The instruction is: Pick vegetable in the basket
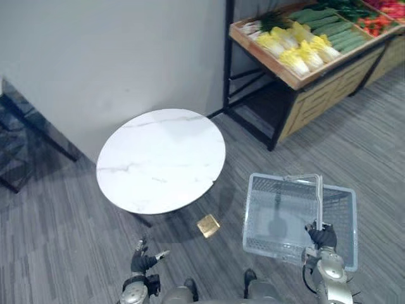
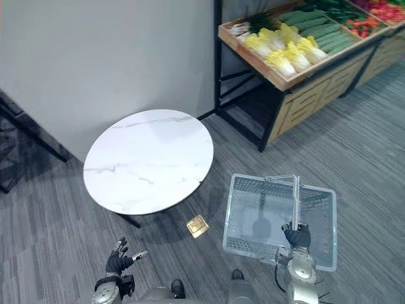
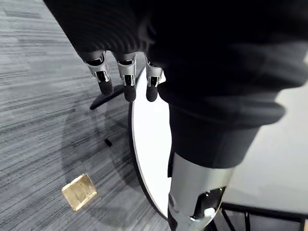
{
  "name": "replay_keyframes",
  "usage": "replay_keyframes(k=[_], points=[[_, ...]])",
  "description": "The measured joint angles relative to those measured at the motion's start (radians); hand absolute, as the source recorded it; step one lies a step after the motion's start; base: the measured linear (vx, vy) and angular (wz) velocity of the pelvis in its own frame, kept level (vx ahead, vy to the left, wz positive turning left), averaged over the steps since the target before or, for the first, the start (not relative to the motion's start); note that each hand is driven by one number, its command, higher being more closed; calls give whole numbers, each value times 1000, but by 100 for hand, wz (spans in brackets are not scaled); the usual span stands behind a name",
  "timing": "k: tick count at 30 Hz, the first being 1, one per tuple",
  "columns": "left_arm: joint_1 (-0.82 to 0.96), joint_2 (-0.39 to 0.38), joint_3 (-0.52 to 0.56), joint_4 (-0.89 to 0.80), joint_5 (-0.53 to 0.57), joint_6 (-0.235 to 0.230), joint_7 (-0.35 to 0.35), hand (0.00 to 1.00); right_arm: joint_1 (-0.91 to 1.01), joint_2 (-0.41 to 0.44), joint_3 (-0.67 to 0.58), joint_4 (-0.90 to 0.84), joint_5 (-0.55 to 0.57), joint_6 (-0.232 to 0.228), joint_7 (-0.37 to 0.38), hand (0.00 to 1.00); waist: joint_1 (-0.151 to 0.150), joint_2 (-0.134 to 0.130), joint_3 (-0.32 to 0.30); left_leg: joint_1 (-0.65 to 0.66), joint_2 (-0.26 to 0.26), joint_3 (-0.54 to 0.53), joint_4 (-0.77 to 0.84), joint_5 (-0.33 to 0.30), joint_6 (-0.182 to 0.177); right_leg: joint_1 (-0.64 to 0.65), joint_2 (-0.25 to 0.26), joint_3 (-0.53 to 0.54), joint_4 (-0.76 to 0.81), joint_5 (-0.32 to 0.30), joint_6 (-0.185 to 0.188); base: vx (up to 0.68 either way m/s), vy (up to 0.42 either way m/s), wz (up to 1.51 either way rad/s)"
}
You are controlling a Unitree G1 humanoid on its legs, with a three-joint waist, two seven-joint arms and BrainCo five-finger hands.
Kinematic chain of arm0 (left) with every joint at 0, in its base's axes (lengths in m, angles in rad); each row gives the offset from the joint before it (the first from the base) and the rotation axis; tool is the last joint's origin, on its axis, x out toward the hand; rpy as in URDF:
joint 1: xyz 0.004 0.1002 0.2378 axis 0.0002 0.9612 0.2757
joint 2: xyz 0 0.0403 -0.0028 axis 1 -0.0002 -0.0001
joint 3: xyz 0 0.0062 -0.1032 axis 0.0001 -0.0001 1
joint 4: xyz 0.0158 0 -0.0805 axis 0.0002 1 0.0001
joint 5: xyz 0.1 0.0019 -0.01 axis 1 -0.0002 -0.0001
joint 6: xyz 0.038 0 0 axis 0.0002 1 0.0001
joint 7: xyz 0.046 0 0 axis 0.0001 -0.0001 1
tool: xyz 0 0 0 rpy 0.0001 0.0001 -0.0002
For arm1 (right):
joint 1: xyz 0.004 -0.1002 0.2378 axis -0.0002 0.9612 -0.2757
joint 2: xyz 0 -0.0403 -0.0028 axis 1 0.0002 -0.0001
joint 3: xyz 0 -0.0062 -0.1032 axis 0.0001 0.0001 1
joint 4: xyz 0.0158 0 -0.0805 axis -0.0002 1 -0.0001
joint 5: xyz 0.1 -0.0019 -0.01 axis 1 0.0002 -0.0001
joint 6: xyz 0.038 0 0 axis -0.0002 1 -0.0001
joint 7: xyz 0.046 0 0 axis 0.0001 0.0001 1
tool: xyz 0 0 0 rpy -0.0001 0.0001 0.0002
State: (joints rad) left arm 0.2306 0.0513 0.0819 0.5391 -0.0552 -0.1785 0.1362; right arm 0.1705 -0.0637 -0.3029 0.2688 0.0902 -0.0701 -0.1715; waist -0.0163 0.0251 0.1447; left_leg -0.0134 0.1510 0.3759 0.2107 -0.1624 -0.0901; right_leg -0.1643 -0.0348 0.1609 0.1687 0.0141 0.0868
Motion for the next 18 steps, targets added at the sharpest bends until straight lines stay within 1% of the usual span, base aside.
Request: replay_keyframes(k=[1,2,3,4,5,6,7,8,9,10,11,12,13,14,15,16,17,18], points=[[-1,-1,0,-10,1,0,0,0,3,3,2,-17,0,0,0,100,0,-5,3,7,8,26,1,-7,-1,-2,1,-4,-13,-1,0,-41,26,-124],[-7,-1,-2,-22,2,0,0,0,4,3,7,-48,-1,0,0,100,0,-4,3,19,18,63,-3,-19,-5,-4,-7,-49,-44,10,-28,-19,39,-120],[-17,0,-1,-24,2,0,1,0,1,2,9,-63,-1,-2,0,100,-1,-4,3,24,26,94,-8,-23,-4,-14,-22,-122,-56,13,-72,0,55,-146],[-27,2,-1,-34,2,0,2,0,-12,-1,13,-66,-1,-6,0,100,-8,0,-1,34,29,132,-32,-23,-3,-31,-63,-271,-58,14,-113,18,46,-111],[-32,3,-2,-39,2,0,2,0,-18,-5,19,-66,-1,-8,0,100,-12,-4,1,39,34,157,-40,-23,-3,-36,-87,-358,-51,18,-127,57,29,-131],[-39,5,-2,-43,1,-1,2,0,-32,-15,41,-66,-2,-10,0,100,-15,-11,6,56,47,213,-50,-22,-4,-41,-139,-528,-31,19,-141,95,0,-146],[-39,10,-3,-42,-1,0,2,0,-47,-18,63,-65,-6,-10,1,100,-16,-18,9,81,53,267,-55,-23,-10,-50,-161,-613,-11,23,-141,118,-5,-158],[-38,12,-3,-42,-1,0,3,0,-51,-18,73,-65,-11,-10,1,100,-16,-20,9,92,54,280,-54,-22,-20,-52,-158,-615,-10,40,-141,120,-17,-146],[-39,16,-3,-42,-1,0,2,0,-52,-18,82,-64,-23,-10,3,100,-16,-22,8,113,51,287,-52,-19,-23,-63,-146,-580,-5,75,-114,216,-76,-147],[-50,10,-5,-39,-1,0,2,0,-55,-25,85,-55,-24,-10,6,100,-23,-9,13,148,62,296,-49,-23,-37,-82,-118,-523,26,68,-62,234,-102,-133],[-58,10,-10,-39,-1,0,2,0,-54,-27,85,-55,-24,-10,8,100,-25,-2,17,154,73,303,-38,-24,-41,-87,-107,-509,42,57,-57,295,-153,-107],[-79,13,-13,-39,-1,0,1,0,-51,-28,85,-54,-24,-7,11,100,-39,2,25,151,105,305,33,-26,-44,-88,-93,-492,71,28,-61,255,-160,-69],[-97,10,-14,-38,-1,0,2,0,-45,-28,84,-53,-24,0,16,100,-41,2,24,137,156,296,155,-26,-44,-77,-74,-468,89,0,-69,327,-191,-83],[-106,8,-14,-38,-2,-3,2,0,-44,-32,84,-53,-24,3,18,100,-44,14,29,111,221,266,305,-13,-23,-47,-42,-446,95,-25,-75,226,-132,-72],[-106,8,-15,-38,-2,-3,2,0,-44,-33,84,-53,-24,3,18,100,-44,17,30,105,238,253,347,-3,-8,-38,-32,-438,95,-32,-79,320,-124,-82],[-102,11,-14,-35,-5,-4,3,0,-44,-35,86,-53,-24,3,18,100,-41,22,34,68,289,192,495,70,94,-2,-1,-404,96,-55,-91,336,-73,-86],[-96,9,-13,-26,-14,-4,14,0,-45,-39,88,-55,-21,3,12,100,-31,18,36,12,292,74,627,115,105,35,5,-363,92,-84,-101,401,-61,-92],[-97,4,-15,-19,-14,-4,19,0,-45,-43,89,-56,-19,2,4,100,-25,11,41,-26,272,18,674,70,68,47,9,-348,91,-98,-100,330,30,-74]])
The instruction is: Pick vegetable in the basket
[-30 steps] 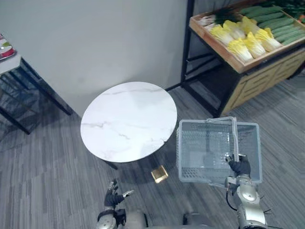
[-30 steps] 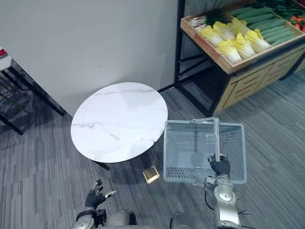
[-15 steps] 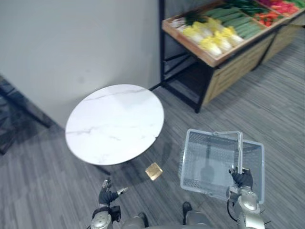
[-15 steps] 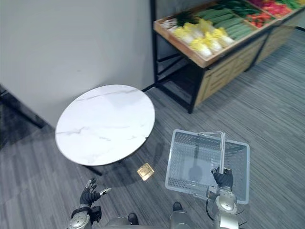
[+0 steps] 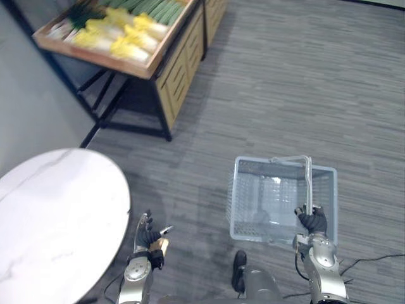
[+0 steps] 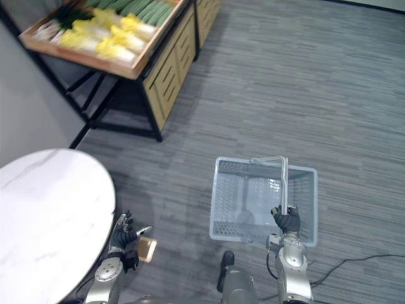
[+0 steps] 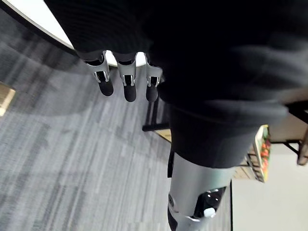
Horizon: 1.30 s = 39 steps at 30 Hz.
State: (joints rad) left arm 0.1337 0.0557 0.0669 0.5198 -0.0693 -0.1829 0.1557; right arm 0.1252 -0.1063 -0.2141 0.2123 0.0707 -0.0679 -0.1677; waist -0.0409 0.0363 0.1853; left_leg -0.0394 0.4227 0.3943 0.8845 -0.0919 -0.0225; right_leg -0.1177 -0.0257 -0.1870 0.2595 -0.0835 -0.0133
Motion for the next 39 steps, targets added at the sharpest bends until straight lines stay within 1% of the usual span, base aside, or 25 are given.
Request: replay_keyframes(k=[1,2,4,5,7,8,9,10,13,14,15,17,18,20,22,25,26,28,29,31,32,33,35,37,39], points=[[5,-5,0,2,-3,0,2,0,-6,-3,-4,0,9,0,-8,100,5,7,-2,-80,-63,-85,41,-78,-33,25,-6,26,-2,-22,0,319,55,-63],[18,-4,1,0,-7,0,5,0,-10,-12,-1,0,21,0,-8,100,16,-12,9,-135,-129,-125,18,-131,-21,54,-14,59,-3,-43,5,323,59,-63],[40,-3,-2,-2,-8,1,17,0,-10,-10,6,-1,32,-1,-7,100,41,-11,13,-215,-211,-156,-102,-152,-13,105,-28,98,-20,-67,28,306,91,-61],[48,-3,-7,-6,-8,1,23,0,-10,-11,9,-1,35,-1,-8,100,47,-11,13,-236,-237,-164,-168,-150,-16,119,-33,109,-29,-75,33,349,156,-60],[75,-5,-16,-58,-8,1,28,0,-19,-29,20,2,39,-1,-16,100,70,11,9,-287,-312,-229,-529,-76,-89,155,-36,156,-54,-111,80,429,285,-64],[80,-4,-16,-71,-8,1,31,0,-23,-35,27,5,38,-1,-20,100,79,19,8,-292,-316,-242,-567,-18,-83,162,-31,177,-55,-121,89,515,345,-96],[88,1,-15,-92,-8,1,44,0,-28,-38,38,22,36,-1,-25,100,110,12,-6,-278,-338,-241,-550,42,-45,183,-42,222,-78,-133,100,531,301,-81],[88,7,-5,-121,-9,1,47,0,-28,-37,53,27,36,-1,-24,100,106,-27,-26,-294,-374,-226,-521,6,8,194,-86,232,-99,-145,116,564,289,-57],[59,-11,2,-149,-10,1,44,0,-47,-36,45,79,37,0,-23,100,105,-53,-35,-255,-433,-197,-493,-80,90,117,-140,262,142,-162,168,498,253,-7],[63,-13,-2,-165,-10,1,43,0,-46,-25,47,92,36,10,-14,100,102,-54,-34,-190,-452,-185,-497,-105,113,61,-153,289,360,-127,280,520,246,0],[64,-10,-9,-170,-10,1,44,0,-45,-16,50,100,35,13,-9,100,99,-56,-33,-154,-461,-186,-502,-116,118,34,-153,301,467,-105,292,639,242,2],[74,-3,-17,-216,-10,3,50,0,-45,7,87,116,27,26,1,100,85,-55,-32,-10,-476,-191,-553,-151,137,-65,-153,264,767,-111,235,534,123,-6],[79,-2,-17,-243,-10,1,61,0,-50,21,103,115,18,26,10,100,83,-50,-31,61,-475,-199,-599,-162,144,-120,-148,205,811,-144,152,489,55,-17],[64,5,-17,-256,-9,-1,68,0,-58,23,114,105,16,25,22,100,79,-49,-30,160,-474,-213,-672,-168,149,-213,-144,103,727,-183,85,511,14,-1],[45,2,-17,-254,-9,-1,68,0,-59,19,106,67,14,24,23,100,55,-34,-22,218,-451,-261,-696,-199,138,-282,-104,76,507,-178,73,526,-45,47],[41,6,-16,-248,-6,-1,70,0,-48,19,102,56,14,21,22,100,37,-53,-29,270,-444,-318,-692,-225,98,-286,-70,139,82,-19,109,531,-104,74],[44,7,-14,-233,0,-1,77,0,-40,20,96,56,7,21,20,100,32,-67,-38,295,-443,-354,-676,-257,50,-286,-67,181,-13,62,102,602,-230,85],[49,-17,-13,-200,3,1,90,0,-10,14,89,57,-6,21,20,100,27,-51,-48,331,-411,-428,-597,-287,27,-273,-65,182,103,172,94,748,-320,102],[58,-53,-3,-209,3,1,91,0,-6,7,91,57,-12,22,23,100,35,-8,-62,287,-363,-453,-481,-277,12,-262,-40,133,149,113,62,616,-262,76],[55,-87,16,-216,3,0,92,0,-10,8,96,57,-12,27,25,100,36,25,-60,191,-314,-460,-259,-208,-44,-220,-14,77,173,59,8,477,-201,57],[57,-107,33,-217,3,0,92,0,-4,8,104,56,-12,28,29,100,41,38,-59,102,-267,-434,-57,-46,-67,-155,9,50,149,30,-21,607,-243,41],[64,-113,38,-217,3,0,92,0,3,14,106,55,-12,29,31,100,59,40,-57,48,-209,-385,72,-6,-73,-86,28,43,106,19,-31,602,-220,32],[66,-111,33,-217,3,0,89,0,15,30,92,36,-7,29,15,100,64,32,-50,-58,-162,-311,200,-73,-40,49,39,25,3,11,-42,570,-170,26],[63,-110,33,-218,3,0,85,0,26,37,53,-2,7,15,14,100,81,11,-43,-186,-177,-192,96,-161,-7,150,10,17,-81,-17,-37,465,-89,20],[63,-110,34,-220,3,0,84,0,13,24,11,0,25,2,12,100,85,17,-44,-252,-222,-144,-119,-173,-1,187,-21,13,-89,-56,-7,349,60,18]])
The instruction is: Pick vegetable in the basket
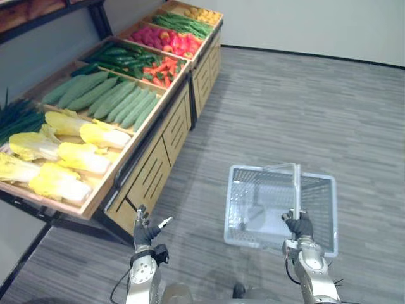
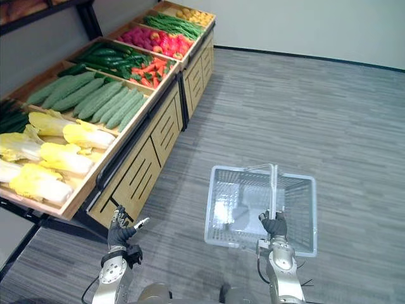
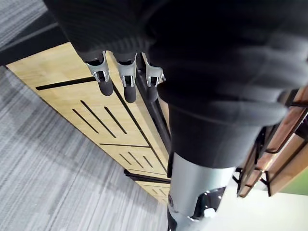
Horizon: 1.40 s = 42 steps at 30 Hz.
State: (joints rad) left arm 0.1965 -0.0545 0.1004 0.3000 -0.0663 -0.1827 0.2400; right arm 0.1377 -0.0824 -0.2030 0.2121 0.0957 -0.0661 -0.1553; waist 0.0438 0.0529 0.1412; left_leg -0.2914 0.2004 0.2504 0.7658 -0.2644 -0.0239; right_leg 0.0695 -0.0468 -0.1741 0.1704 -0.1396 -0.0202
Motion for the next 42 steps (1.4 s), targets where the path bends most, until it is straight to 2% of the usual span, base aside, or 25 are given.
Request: replay_keyframes(k=[2,3,4,5,7,8,9,10,11,12,13,14,16,17,19,20,21,22,24,25,28,32,34,35,42], points=[[5,1,3,-12,1,0,1,0,-11,-26,-28,23,13,-3,-10,100,3,13,-6,-20,-52,20,-259,47,-45,42,-27,-11,-3,-45,42,403,131,19],[18,5,3,-37,4,-1,3,0,-23,-42,-33,63,12,-4,-19,100,7,29,-13,-2,-57,50,-392,177,-8,78,-21,-6,-9,-79,77,454,173,-8],[19,19,2,-39,13,0,4,0,-34,-44,-32,106,11,-3,-20,100,21,19,-22,26,-77,81,-402,195,68,101,-37,16,-16,-90,86,696,229,-17],[19,35,14,-65,25,0,9,0,-37,-44,-21,135,11,-3,-20,100,29,-20,-47,8,-110,103,-377,161,113,102,-80,22,-29,-92,100,537,162,-15],[17,36,26,-89,40,0,16,0,-51,-43,-22,179,8,0,-18,100,29,-35,-44,8,-138,107,-352,126,144,100,-109,43,3,-90,103,485,151,19],[14,34,21,-95,41,0,16,0,-52,-43,-32,213,6,5,-17,100,24,-38,-42,40,-162,105,-366,108,150,81,-130,50,101,-84,122,522,184,38],[8,31,21,-98,42,0,17,0,-52,-44,-37,229,6,11,-17,100,25,-37,-41,65,-176,97,-384,100,151,59,-138,58,187,-74,155,498,197,55],[5,35,21,-107,52,0,23,0,-45,-40,-39,249,3,27,-17,100,20,-35,-40,126,-202,61,-430,90,149,-4,-154,83,396,-20,268,475,171,66],[-2,46,17,-111,65,0,24,0,-30,-31,-40,250,1,35,-17,100,16,-40,-39,173,-223,23,-465,88,152,-63,-159,112,557,26,294,548,150,109],[-6,57,9,-128,79,0,26,0,-15,-19,-33,251,-11,35,-16,100,0,-44,-38,234,-244,-26,-502,80,159,-125,-153,129,738,-3,250,437,69,104],[0,58,7,-141,82,0,29,0,-13,-14,-30,250,-18,35,-15,100,-8,-40,-37,263,-249,-48,-515,76,164,-151,-146,130,791,-24,213,485,8,108],[4,61,0,-156,88,-1,38,0,-7,-8,-23,249,-29,35,-15,100,-10,-35,-37,315,-251,-91,-537,71,165,-197,-136,120,825,-61,155,459,-36,101],[-4,61,-28,-192,102,-1,55,0,15,7,-20,205,-28,34,-15,100,-6,-33,-35,372,-247,-184,-550,52,151,-277,-91,122,764,-105,87,400,-96,137],[-12,59,-49,-213,109,-5,63,0,44,18,-24,158,-27,33,-15,100,-12,-31,-35,379,-233,-252,-531,32,142,-312,-50,146,670,-119,65,275,-144,148],[-25,57,-68,-226,118,-24,71,0,79,28,-31,106,-26,20,-15,100,-29,-34,-35,365,-213,-333,-464,-3,116,-322,16,247,459,-112,70,362,-232,172],[-25,58,-71,-235,119,-24,72,0,91,33,-37,90,-25,11,-16,100,-29,-42,-38,353,-212,-343,-439,-19,101,-318,26,291,385,-97,74,362,-278,196],[-18,61,-72,-264,120,-28,75,0,123,40,-42,61,-24,-5,-18,100,-30,-78,-49,341,-220,-347,-397,-69,64,-309,8,346,262,6,74,291,-287,186],[-27,53,-72,-263,129,-34,82,0,137,31,-53,60,-12,-13,-18,100,-28,-81,-41,335,-207,-384,-351,-120,32,-306,-4,301,299,4,117,288,-285,164],[-19,41,-82,-263,129,-38,97,0,146,26,-74,54,8,-22,-19,100,-3,-51,-56,301,-167,-393,-332,-108,11,-299,-1,228,295,-20,89,234,-261,117],[-29,41,-82,-263,129,-41,104,0,143,20,-79,54,15,-28,-19,100,3,-35,-57,284,-154,-395,-334,-87,-22,-301,-7,183,293,-28,78,216,-293,120],[-58,41,-76,-263,129,-40,114,0,133,26,-105,66,35,-27,-24,100,5,-19,-53,237,-125,-398,-347,-52,-70,-296,-19,93,285,-34,59,82,-187,93],[-152,47,-70,-249,129,-39,137,0,141,46,-144,79,91,-28,-42,100,-4,-30,-22,201,-94,-253,-353,2,-46,-255,-58,1,265,-45,42,-75,-129,83],[-185,53,-70,-249,130,-39,142,0,141,63,-152,80,99,-28,-43,100,-25,-37,-13,203,-60,-100,-395,-9,4,-257,-74,-37,259,-44,40,-130,-34,51],[-194,71,-69,-246,133,-39,153,0,136,79,-142,84,100,-28,-43,100,-28,-43,-9,215,-37,-24,-419,5,-15,-267,-80,-28,262,-45,39,-97,-31,19],[-217,126,-49,-107,163,-12,162,0,126,78,-131,127,98,-28,-37,100,-28,-52,-5,231,-47,51,-494,59,-48,-297,-58,42,204,17,56,-34,28,-26]])
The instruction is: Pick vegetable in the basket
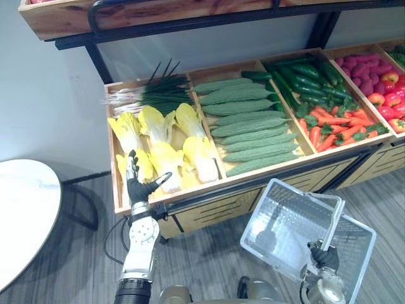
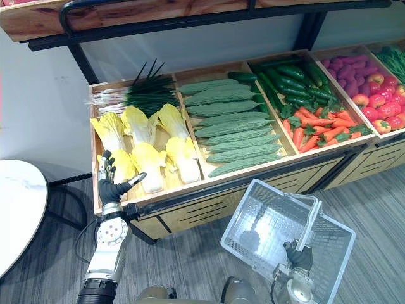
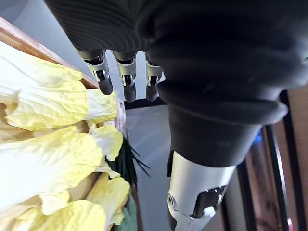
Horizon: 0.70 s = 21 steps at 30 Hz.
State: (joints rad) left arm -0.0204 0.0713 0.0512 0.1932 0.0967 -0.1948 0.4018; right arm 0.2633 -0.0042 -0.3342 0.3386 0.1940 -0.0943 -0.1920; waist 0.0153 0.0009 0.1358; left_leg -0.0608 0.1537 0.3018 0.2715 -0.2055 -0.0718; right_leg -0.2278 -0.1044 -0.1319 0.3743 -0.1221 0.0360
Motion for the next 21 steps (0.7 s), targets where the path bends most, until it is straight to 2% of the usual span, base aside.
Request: replay_keyframes(k=[5,11,14,17,21], points=[[-102,60,12,137,34,38,15,0,-11,-7,16,45,-11,0,13,100,-14,-25,15,14,-6,29,-36,20,-12,-16,25,40,-26,19,-12,54,0,-25],[-204,139,66,272,67,72,43,0,-38,-22,39,49,-19,-1,21,100,-54,-43,49,-2,1,62,-63,40,-14,-47,51,89,-68,60,-18,-12,-10,-20],[-258,161,83,332,72,83,62,0,-40,-26,40,48,-19,-14,21,100,-54,-47,66,-26,6,68,-61,44,-14,-68,55,101,-88,80,-20,-77,-23,-12],[-325,177,119,383,73,107,88,0,-49,-42,68,48,-18,-15,20,100,-54,-48,106,-51,19,74,-55,45,-14,-83,62,109,-105,101,-20,-99,-37,-10],[-393,190,132,449,86,123,103,0,-58,-48,94,27,-18,-15,20,100,-53,-49,127,-81,21,83,-49,46,-16,-109,67,113,-116,117,-21,-36,-23,-4]])
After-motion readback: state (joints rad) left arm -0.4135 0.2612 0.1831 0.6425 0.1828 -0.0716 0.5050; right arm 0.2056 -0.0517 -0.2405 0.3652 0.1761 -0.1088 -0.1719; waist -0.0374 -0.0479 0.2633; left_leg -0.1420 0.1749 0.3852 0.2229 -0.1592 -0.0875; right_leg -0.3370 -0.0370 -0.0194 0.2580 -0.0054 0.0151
